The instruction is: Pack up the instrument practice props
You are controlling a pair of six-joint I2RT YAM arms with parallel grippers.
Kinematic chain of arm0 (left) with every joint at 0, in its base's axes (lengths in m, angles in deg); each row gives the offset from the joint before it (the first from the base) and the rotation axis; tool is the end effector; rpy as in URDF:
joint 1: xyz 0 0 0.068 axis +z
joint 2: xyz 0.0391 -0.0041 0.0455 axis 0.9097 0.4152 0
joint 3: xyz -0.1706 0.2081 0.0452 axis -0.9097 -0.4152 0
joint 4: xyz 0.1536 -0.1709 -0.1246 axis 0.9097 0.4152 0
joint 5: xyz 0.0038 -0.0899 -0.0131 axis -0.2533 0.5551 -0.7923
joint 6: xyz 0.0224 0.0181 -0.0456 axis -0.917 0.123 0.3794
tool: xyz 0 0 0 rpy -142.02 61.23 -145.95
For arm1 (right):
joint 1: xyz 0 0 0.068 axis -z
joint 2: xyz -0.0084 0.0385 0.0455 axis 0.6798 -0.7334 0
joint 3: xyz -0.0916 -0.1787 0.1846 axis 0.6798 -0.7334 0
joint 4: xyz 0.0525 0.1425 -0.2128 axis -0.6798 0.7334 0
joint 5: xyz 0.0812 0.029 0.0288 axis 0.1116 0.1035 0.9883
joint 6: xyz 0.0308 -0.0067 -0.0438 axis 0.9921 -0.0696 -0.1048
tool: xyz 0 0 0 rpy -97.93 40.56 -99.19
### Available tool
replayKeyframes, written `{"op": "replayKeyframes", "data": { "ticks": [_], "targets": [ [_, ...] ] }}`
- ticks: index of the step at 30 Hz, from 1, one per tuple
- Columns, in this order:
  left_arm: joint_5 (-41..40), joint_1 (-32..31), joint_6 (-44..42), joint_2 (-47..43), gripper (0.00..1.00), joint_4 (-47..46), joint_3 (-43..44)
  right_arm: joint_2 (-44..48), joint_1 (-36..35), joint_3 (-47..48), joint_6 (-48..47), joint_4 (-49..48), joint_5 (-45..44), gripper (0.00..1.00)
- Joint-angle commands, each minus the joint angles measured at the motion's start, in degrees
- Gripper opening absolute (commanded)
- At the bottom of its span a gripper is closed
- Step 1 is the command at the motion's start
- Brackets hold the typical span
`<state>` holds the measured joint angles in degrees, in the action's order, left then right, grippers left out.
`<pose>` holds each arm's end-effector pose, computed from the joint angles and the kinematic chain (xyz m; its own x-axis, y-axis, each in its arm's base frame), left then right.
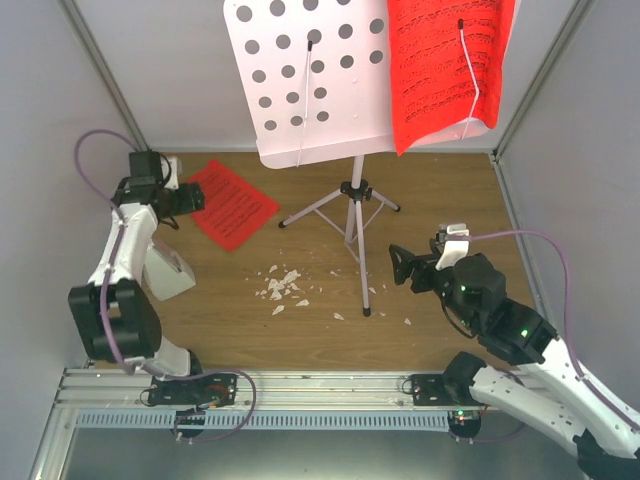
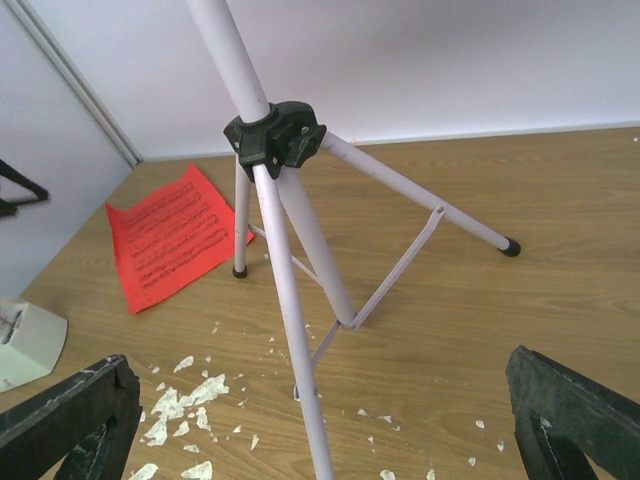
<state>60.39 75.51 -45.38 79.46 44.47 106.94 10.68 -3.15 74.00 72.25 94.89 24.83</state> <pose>0.3280 0.0525 0.2791 -0.7937 -0.2173 -0.5681 -0.1457 0.9748 -0.1692 0.0971 0.0815 0.3402 -0.4060 0.2376 -0.8825 -0.2594 0.8959 0.3605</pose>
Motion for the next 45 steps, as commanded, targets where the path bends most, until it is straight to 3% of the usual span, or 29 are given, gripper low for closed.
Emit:
{"op": "replayKeyframes", "data": {
  "ticks": [1,8,11,17,21,26,31,35,38,42,45],
  "targets": [
    [7.32,0.2,2.72,-10.34,0.85,-1.87,4.99,0.05,0.1,0.4,0.65,1.65,0.11,1.0],
    [25.07,-1.56,14.91,-24.53,0.86,-11.05,1.86,-2.24,1.27,1.42,-0.31,0.77,0.85,0.99],
    [25.0,-5.82,17.5,-29.64,0.86,-12.38,1.38,-4.25,5.05,2.37,-2.53,0.42,4.0,1.0],
    [22.16,-13.04,19.15,-35.69,0.83,-9.0,6.85,-7.73,21.12,4.67,-7.02,-2.09,18.39,1.0],
    [21.42,-14.23,20.67,-40.5,0.82,-10.06,8.24,-10.42,31.52,8.84,-8.23,-3.17,26.05,1.0],
    [30.25,-15.87,23.78,-37.68,0.79,-12.01,12.21,-14.12,41.68,18.24,-9.48,-3.51,34.14,0.99],
    [29.85,-21.25,23.92,-35.09,0.76,-15.16,14.56,-17.74,43.07,28.4,-13.03,-1.34,30.51,0.9],
    [25.13,-32.44,22.18,-30.42,0.74,-16.2,17.54,-16.49,43.08,32.82,-13.22,-2.0,31.19,0.77],
    [19.18,-43.47,19.2,-25.72,0.74,-16.26,21.16,-16.13,43.08,36.18,-12.22,-1.2,36.81,0.57],
    [13.87,-53.83,16.26,-18.19,0.74,-16.45,26.53,-16.7,43.02,37.78,-10.9,-0.16,45.86,0.56],
    [11.6,-58.02,15.26,-12.46,0.73,-15.28,32.71,-17.8,43.05,39.56,-11.07,1.17,48.14,0.56]
  ]
}}
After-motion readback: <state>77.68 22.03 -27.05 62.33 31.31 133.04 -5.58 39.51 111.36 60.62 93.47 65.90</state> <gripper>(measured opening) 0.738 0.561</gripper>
